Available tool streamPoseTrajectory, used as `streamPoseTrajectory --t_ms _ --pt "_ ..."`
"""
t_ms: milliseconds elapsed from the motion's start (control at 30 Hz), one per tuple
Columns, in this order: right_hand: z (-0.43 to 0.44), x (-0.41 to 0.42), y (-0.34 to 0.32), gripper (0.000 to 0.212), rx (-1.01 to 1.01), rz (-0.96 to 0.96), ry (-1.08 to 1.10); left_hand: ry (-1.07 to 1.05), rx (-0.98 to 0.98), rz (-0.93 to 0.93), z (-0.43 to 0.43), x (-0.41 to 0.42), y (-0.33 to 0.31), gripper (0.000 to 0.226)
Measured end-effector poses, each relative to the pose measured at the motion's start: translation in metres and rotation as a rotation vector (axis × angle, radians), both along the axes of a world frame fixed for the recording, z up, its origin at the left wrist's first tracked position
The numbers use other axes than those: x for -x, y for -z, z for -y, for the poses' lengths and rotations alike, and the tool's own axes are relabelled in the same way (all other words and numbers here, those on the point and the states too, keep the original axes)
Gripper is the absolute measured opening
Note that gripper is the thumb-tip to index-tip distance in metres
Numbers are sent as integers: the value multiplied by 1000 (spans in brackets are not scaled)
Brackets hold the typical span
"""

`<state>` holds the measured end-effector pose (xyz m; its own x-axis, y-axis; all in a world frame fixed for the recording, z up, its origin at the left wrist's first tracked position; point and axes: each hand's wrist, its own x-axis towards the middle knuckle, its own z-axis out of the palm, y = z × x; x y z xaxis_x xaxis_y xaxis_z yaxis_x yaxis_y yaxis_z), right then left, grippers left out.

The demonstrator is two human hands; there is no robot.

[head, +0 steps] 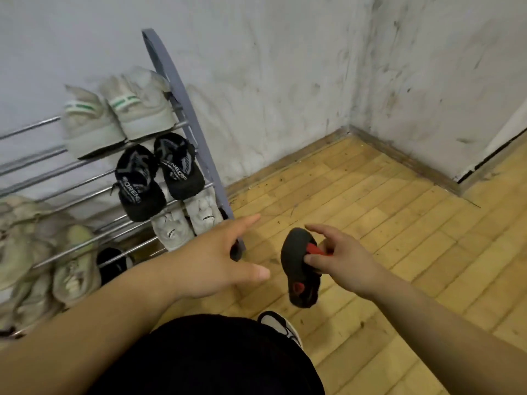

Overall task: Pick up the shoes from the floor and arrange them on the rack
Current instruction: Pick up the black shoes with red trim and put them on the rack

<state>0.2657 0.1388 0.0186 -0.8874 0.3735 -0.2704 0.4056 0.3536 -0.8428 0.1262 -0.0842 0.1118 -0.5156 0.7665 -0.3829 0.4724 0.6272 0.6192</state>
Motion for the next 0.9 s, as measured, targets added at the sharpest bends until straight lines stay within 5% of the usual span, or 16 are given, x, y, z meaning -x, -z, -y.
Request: streamPoseTrajectory --t_ms 233,400,567,900 --pt "116 35 -165 67 476 -495 -200 -188 -474 -167 92 -18 -79 91" --pt "226 72 -235 62 249 -607 -440 -491 -715 -273 197 -39 -116 102" --pt "349 105 -264 50 -113 -730 -686 -742 -750 -448 330 -66 -139 97" --pt "636 109 -236 46 156 -525 -1286 -1215 -705 -471 596 -167 -98 84"
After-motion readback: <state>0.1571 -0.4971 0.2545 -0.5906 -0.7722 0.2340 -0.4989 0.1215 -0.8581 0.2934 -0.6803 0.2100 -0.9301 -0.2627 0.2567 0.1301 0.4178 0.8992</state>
